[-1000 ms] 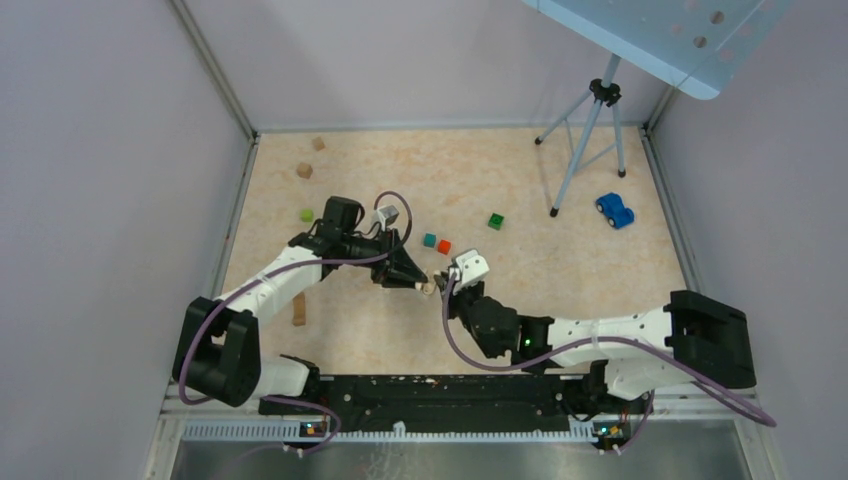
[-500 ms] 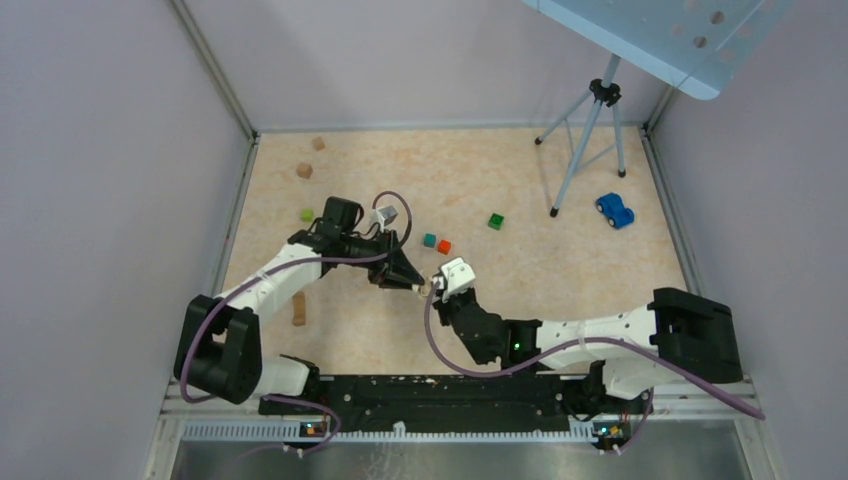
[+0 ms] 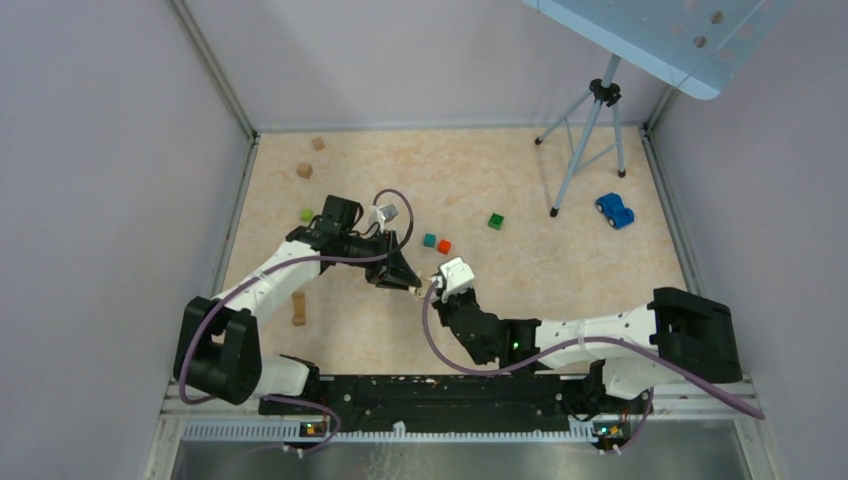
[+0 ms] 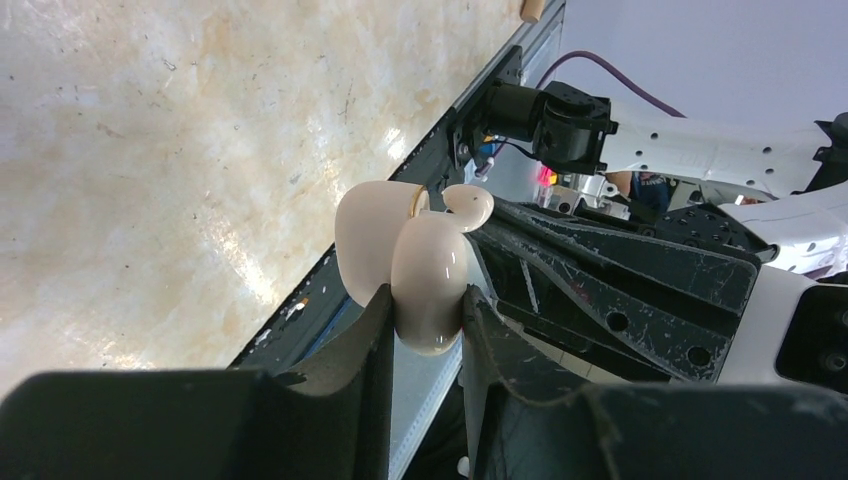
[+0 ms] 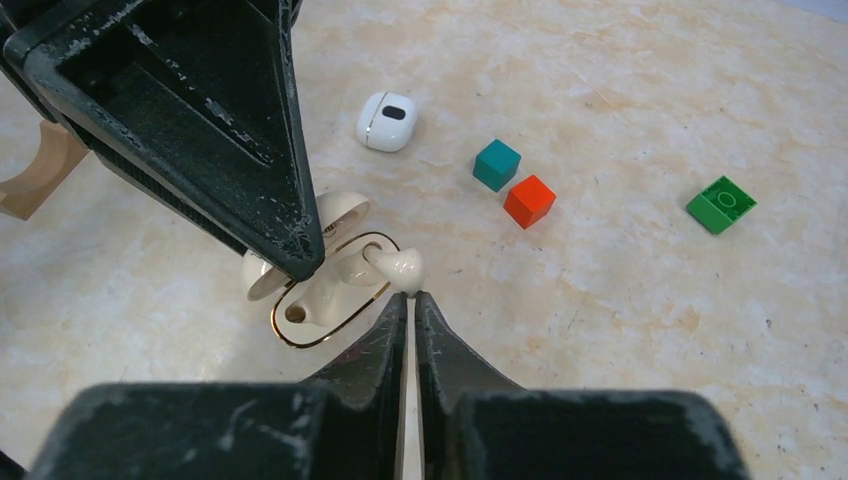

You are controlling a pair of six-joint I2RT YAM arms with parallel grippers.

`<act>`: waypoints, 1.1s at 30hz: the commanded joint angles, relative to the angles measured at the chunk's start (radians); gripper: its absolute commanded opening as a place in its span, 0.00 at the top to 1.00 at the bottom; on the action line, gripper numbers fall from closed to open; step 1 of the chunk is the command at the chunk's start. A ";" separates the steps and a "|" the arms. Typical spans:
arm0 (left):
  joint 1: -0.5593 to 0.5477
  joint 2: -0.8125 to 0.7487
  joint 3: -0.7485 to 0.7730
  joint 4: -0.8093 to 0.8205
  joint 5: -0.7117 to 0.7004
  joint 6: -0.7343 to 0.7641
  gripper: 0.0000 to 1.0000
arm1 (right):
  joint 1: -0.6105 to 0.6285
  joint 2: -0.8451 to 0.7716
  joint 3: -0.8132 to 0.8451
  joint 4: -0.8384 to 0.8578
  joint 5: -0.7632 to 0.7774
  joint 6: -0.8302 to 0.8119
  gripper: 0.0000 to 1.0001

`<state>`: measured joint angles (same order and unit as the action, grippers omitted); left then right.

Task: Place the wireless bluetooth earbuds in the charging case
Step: Insert the right earbud into the right side groove of the charging case.

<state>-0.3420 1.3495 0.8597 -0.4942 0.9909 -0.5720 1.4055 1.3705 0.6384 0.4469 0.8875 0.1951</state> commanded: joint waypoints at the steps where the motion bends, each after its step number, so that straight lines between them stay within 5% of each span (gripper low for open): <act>1: 0.000 -0.039 0.042 -0.009 0.014 0.045 1.00 | 0.014 0.007 0.058 -0.016 0.025 0.030 1.00; 33: -0.006 -0.044 0.075 -0.073 -0.099 0.092 1.00 | 0.014 0.037 0.140 -0.098 -0.075 0.105 0.96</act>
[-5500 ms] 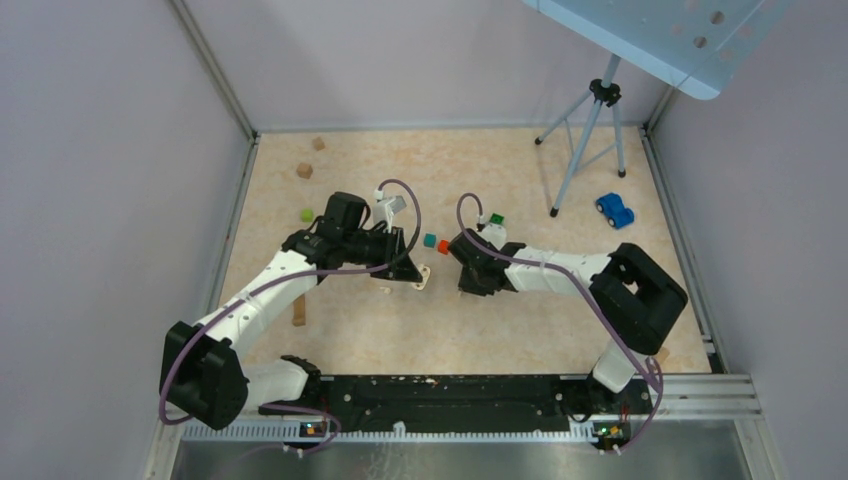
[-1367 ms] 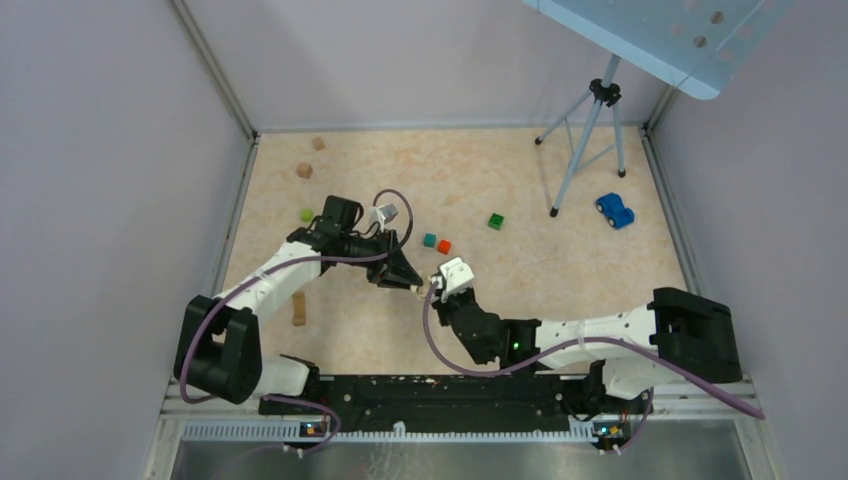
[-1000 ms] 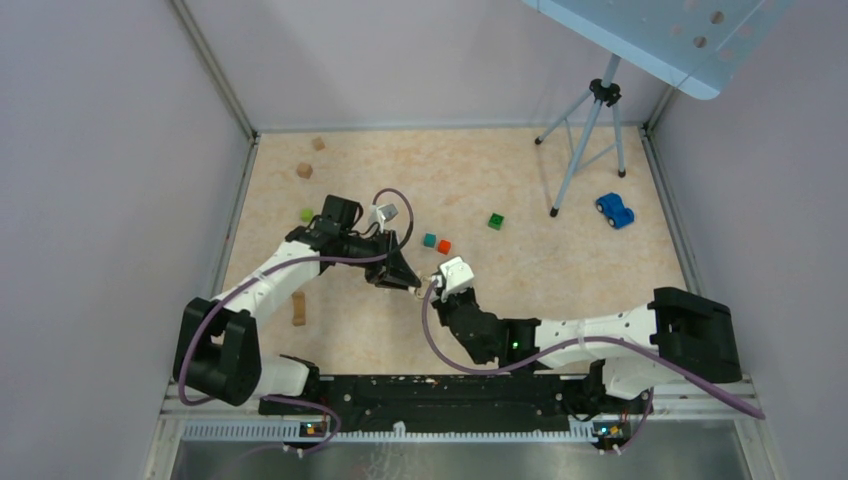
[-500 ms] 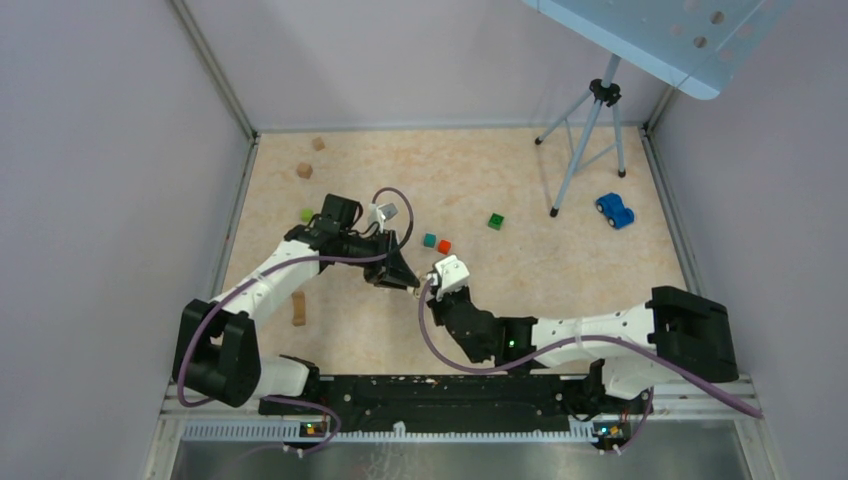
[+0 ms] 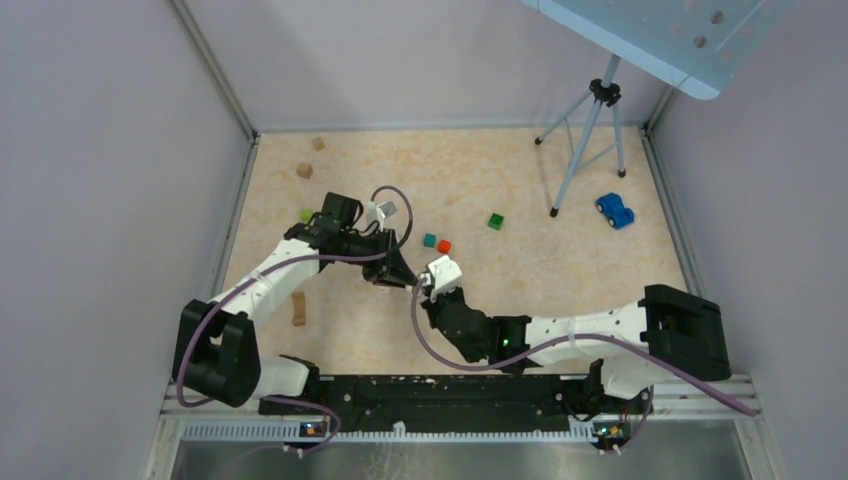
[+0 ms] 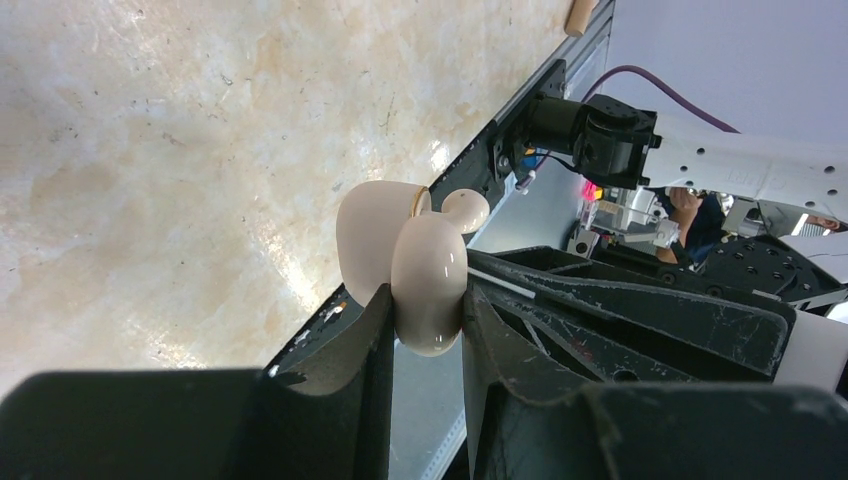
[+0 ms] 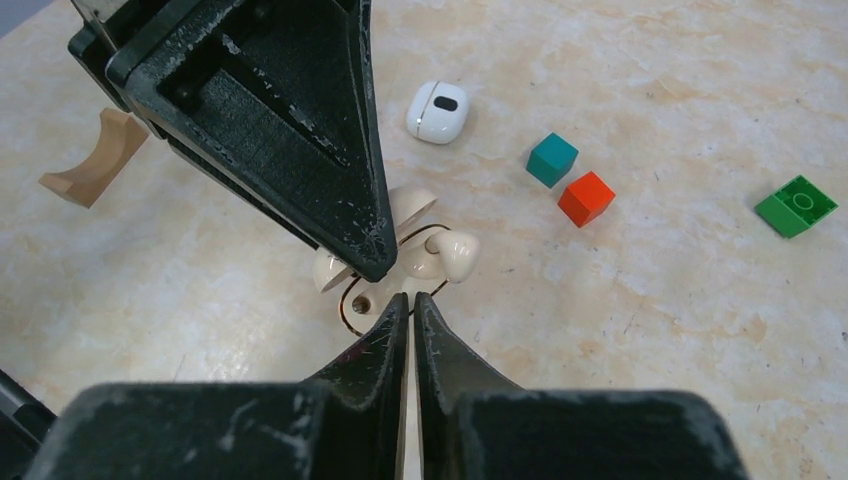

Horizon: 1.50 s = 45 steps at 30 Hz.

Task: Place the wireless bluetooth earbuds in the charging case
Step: Insert the right earbud into the right side groove of the charging case.

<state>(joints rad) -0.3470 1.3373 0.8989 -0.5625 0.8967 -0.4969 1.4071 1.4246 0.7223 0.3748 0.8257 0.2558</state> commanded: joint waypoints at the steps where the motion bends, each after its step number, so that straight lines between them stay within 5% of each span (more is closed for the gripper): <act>1: -0.002 -0.033 0.033 0.002 0.000 0.012 1.00 | 0.013 -0.025 0.057 -0.035 -0.013 0.050 0.92; 18: -0.002 -0.007 0.020 0.049 0.008 0.002 1.00 | -0.016 -0.282 -0.043 -0.104 0.002 0.163 0.43; 25: -0.002 0.002 0.023 0.059 0.021 0.035 1.00 | -0.236 -0.440 -0.168 -0.117 -0.300 0.376 0.57; 32: -0.002 0.012 0.023 0.067 0.035 0.050 1.00 | -0.327 -0.369 -0.063 -0.281 -0.425 0.447 0.81; 45: -0.002 0.005 0.023 0.058 0.020 0.046 1.00 | -0.362 -0.150 0.044 -0.248 -0.572 0.449 0.87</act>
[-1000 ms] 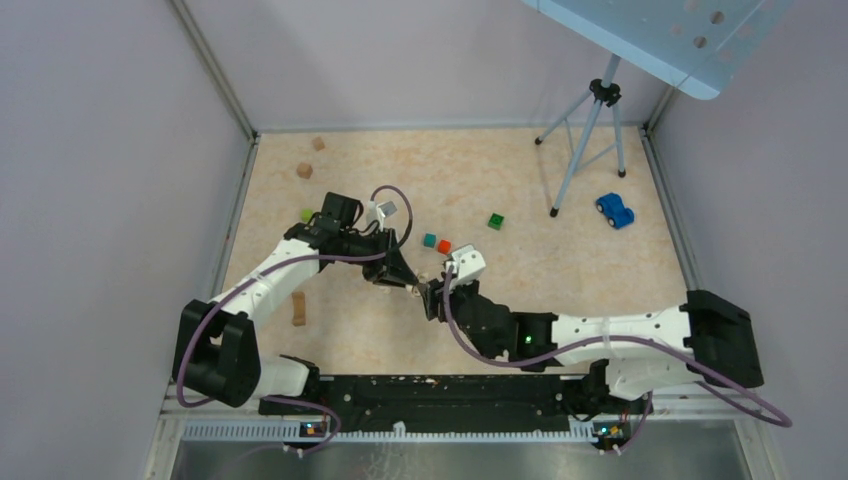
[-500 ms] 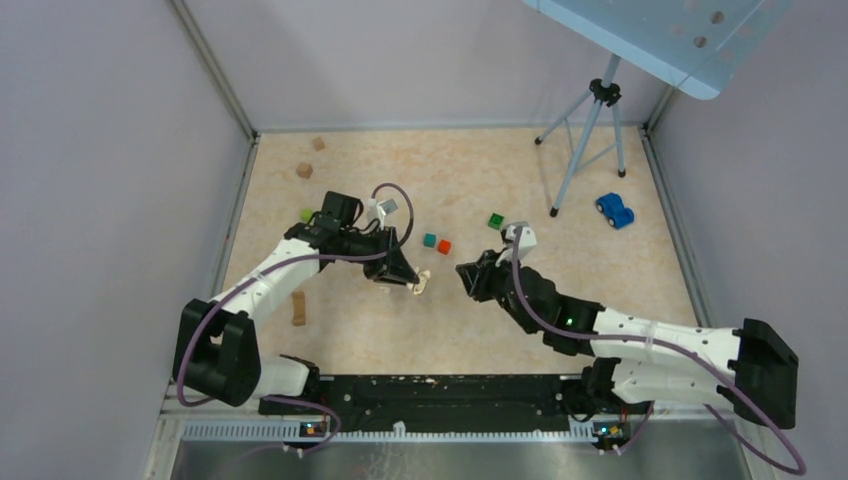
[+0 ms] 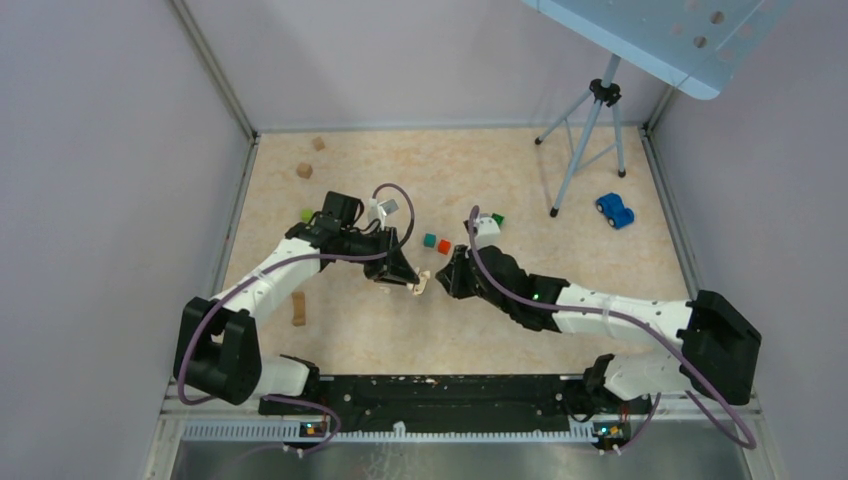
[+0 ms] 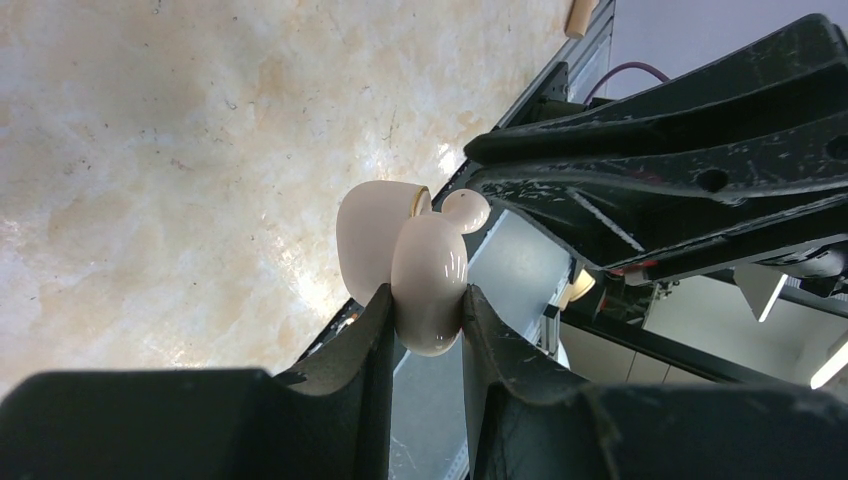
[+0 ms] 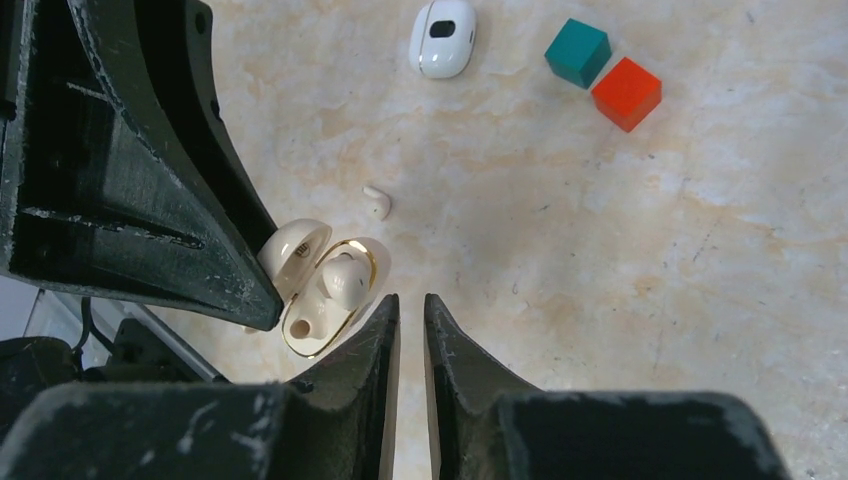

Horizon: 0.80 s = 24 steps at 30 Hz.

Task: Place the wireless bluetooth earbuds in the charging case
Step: Insert the right earbud into the right side groove of the charging case, then pick up the left earbud from the center of the board.

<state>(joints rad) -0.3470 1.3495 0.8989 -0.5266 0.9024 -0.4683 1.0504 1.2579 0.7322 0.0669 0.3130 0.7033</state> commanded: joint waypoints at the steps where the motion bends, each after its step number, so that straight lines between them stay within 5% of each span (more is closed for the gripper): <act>1: -0.002 -0.007 0.024 0.023 0.017 0.017 1.00 | -0.005 0.017 0.029 0.072 -0.067 0.001 0.87; 24: -0.003 0.002 0.031 0.020 0.002 0.021 1.00 | 0.025 -0.046 -0.045 0.195 -0.161 -0.053 0.92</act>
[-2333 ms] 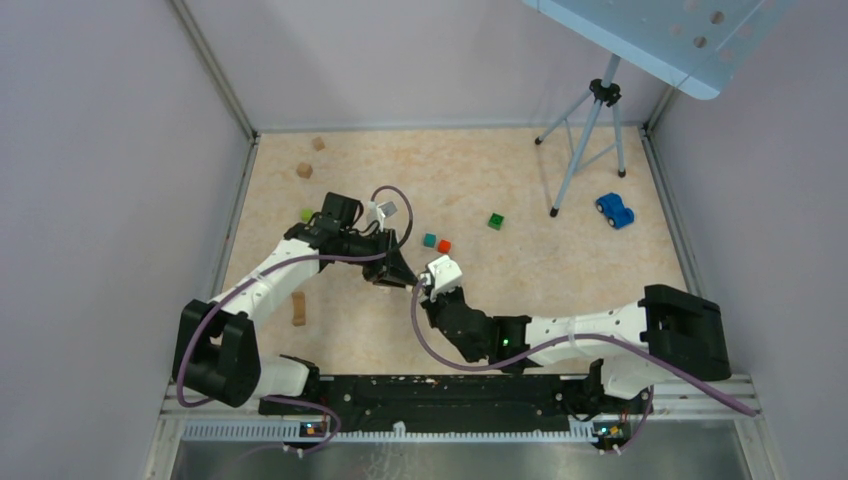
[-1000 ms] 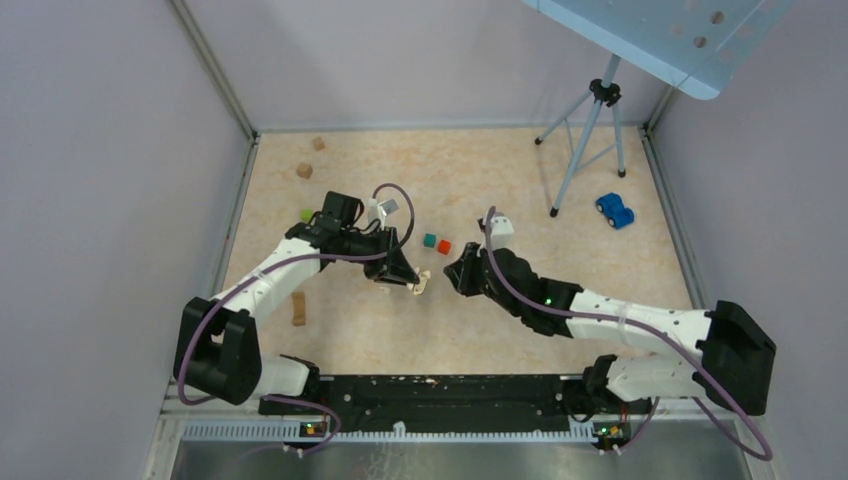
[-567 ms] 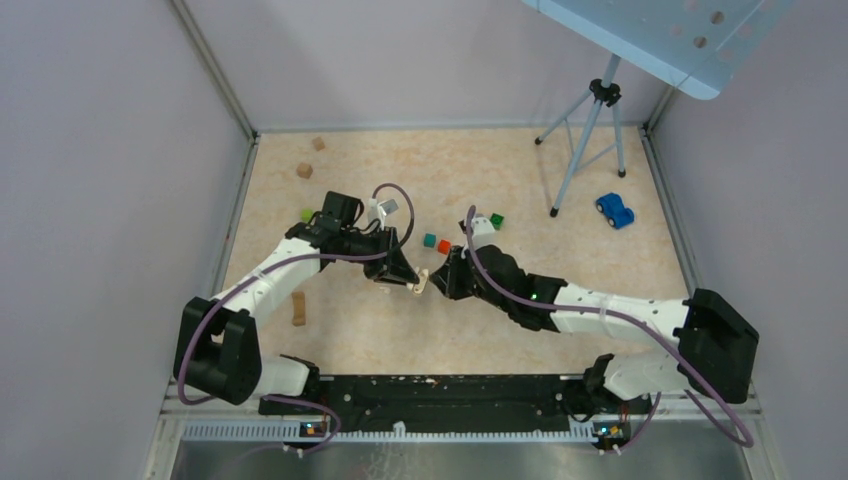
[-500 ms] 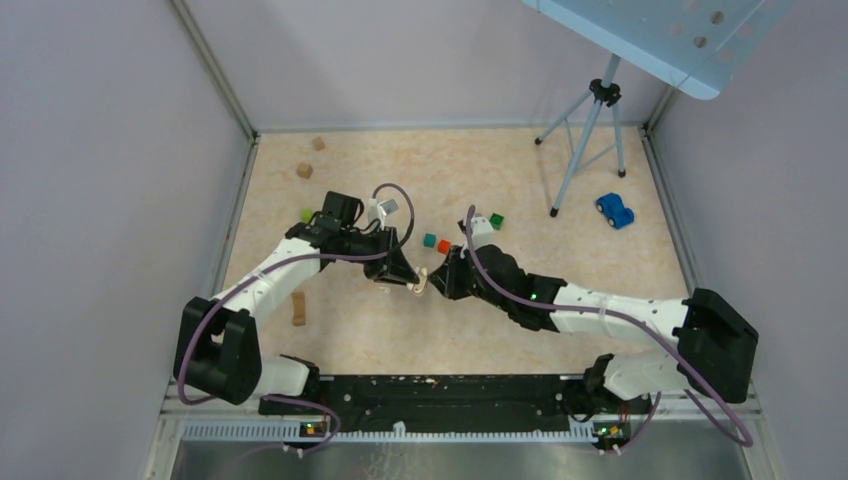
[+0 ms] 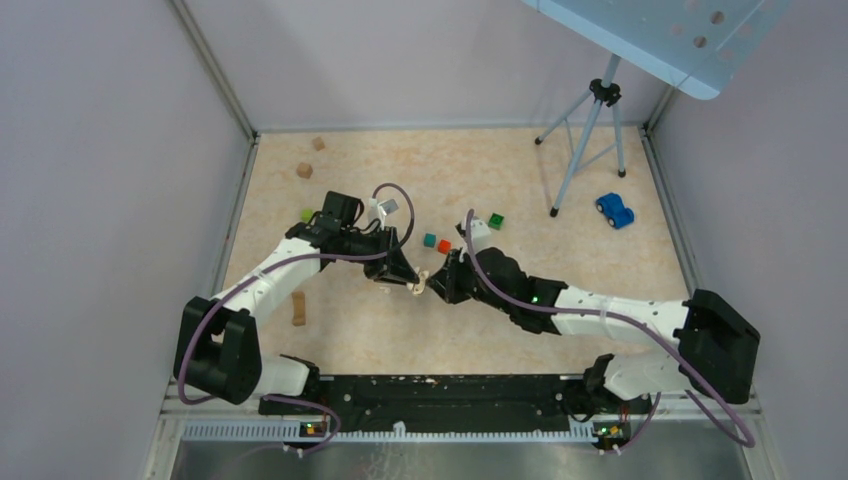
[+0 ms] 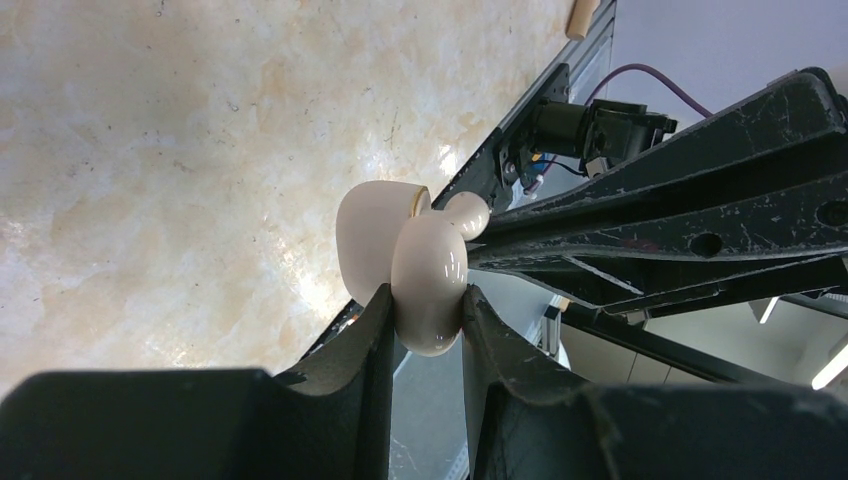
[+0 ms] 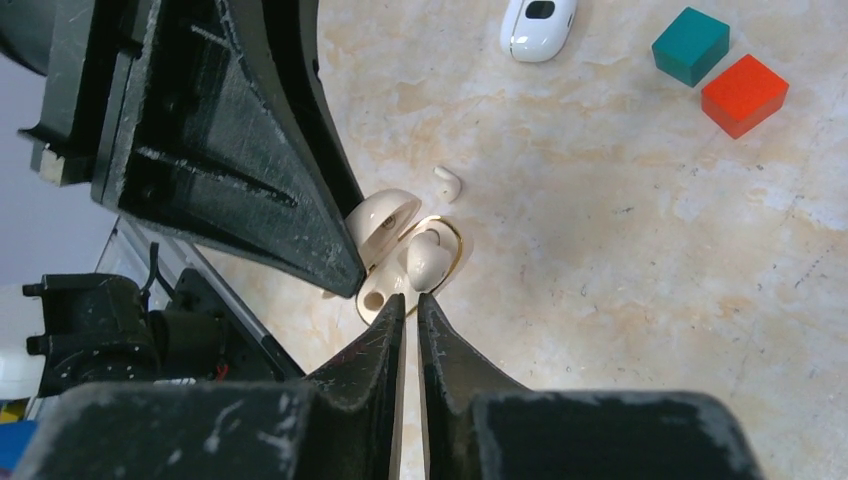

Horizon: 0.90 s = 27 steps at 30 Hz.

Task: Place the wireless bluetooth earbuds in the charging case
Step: Pick up the left earbud from the center of the board.

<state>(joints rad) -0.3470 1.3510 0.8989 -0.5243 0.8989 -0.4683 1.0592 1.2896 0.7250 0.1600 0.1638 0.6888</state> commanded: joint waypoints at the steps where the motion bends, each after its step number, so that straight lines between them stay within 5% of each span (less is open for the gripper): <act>1: -0.002 0.000 0.031 0.015 0.003 0.024 1.00 | 0.015 -0.093 -0.048 0.106 0.001 -0.039 0.92; 8: -0.001 -0.008 0.032 0.004 0.000 0.032 1.00 | 0.010 -0.118 -0.058 0.100 0.051 -0.043 0.75; 13: -0.002 -0.008 0.032 0.006 0.002 0.031 1.00 | 0.003 -0.091 -0.022 0.076 0.054 -0.043 0.75; 27: -0.002 -0.019 0.026 0.001 0.005 0.034 1.00 | -0.019 -0.057 0.008 0.056 0.119 0.016 0.94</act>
<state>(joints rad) -0.3470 1.3510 0.8989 -0.5301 0.8921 -0.4488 1.0485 1.2335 0.6807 0.1867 0.2371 0.6838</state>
